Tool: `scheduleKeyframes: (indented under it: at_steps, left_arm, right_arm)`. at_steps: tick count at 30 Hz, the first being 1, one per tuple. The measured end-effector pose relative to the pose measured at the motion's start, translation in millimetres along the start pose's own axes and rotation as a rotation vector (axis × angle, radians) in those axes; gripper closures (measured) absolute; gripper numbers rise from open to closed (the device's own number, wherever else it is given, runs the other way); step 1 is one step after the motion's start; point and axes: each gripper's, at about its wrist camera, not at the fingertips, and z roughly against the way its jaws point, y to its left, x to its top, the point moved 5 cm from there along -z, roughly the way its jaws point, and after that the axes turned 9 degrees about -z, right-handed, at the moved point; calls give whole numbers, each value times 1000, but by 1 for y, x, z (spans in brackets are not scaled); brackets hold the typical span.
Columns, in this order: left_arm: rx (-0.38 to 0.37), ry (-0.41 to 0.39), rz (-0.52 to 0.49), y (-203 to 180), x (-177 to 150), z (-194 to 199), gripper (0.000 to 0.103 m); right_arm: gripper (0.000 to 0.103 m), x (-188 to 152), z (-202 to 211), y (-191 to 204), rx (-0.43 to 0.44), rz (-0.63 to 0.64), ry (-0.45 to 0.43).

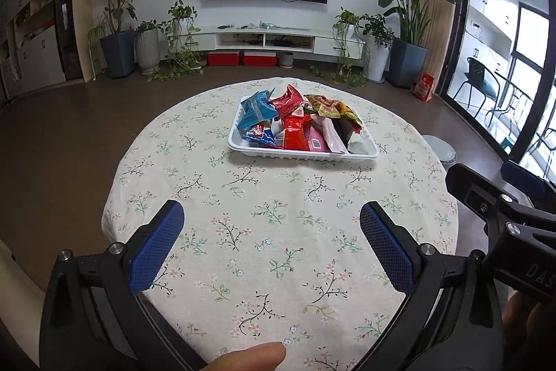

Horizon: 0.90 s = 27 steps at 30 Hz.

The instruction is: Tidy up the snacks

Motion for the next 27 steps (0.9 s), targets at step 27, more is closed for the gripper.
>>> scheduleKeyframes:
  at_steps: [27]
  left_arm:
    - [19,-29,13,9,4,2,0]
  right_arm:
    - [0,2,2,2,-11,-3,7]
